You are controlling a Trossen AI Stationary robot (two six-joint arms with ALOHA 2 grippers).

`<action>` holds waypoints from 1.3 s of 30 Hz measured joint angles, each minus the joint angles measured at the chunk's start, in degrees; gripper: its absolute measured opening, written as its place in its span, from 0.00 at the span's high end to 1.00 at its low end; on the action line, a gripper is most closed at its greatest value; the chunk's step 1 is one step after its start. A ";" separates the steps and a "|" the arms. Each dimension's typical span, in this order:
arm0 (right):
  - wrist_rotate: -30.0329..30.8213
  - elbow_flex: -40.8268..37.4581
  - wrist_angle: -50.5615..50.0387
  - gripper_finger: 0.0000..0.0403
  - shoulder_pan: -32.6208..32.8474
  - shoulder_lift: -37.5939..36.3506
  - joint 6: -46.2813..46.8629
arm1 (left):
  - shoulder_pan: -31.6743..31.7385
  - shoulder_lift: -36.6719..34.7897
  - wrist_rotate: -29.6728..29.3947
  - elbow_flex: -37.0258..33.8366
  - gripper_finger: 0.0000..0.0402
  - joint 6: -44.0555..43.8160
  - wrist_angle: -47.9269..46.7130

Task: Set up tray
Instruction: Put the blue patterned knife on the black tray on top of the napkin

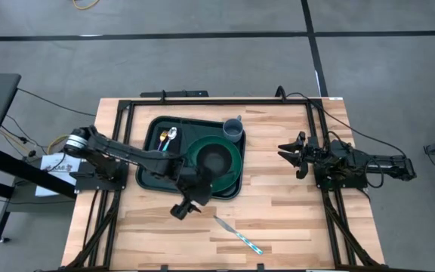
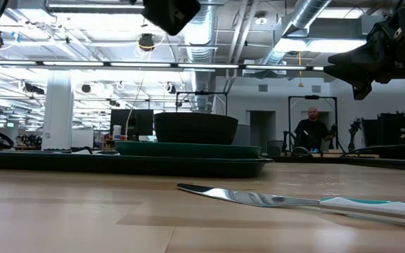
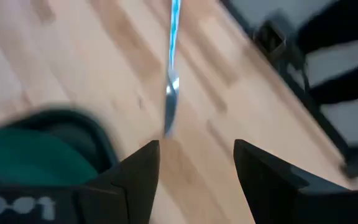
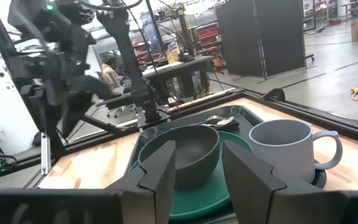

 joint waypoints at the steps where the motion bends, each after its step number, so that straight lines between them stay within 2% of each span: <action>1: 0.02 -0.01 0.00 0.70 -0.02 0.01 0.00 | -0.20 0.61 -0.45 0.36 0.51 -0.49 1.91; 6: 0.00 0.00 0.02 0.70 -0.02 -0.11 0.00 | -1.34 3.64 -2.66 2.10 0.51 -1.91 6.81; 14: -0.11 0.20 -0.13 0.70 0.00 0.82 0.02 | -4.10 10.09 -1.96 6.70 0.51 -1.06 9.52; 20: -0.07 0.22 -0.09 0.70 0.00 0.80 0.02 | -6.24 19.06 -6.00 14.12 0.51 -1.01 8.03; 29: -0.05 0.28 -0.14 0.70 0.00 0.79 0.02 | -6.28 31.54 -7.94 25.72 0.51 -1.12 5.63; 39: 0.00 0.39 -0.44 0.70 0.00 0.79 0.02 | -6.64 35.96 -9.27 27.17 0.51 -1.06 8.32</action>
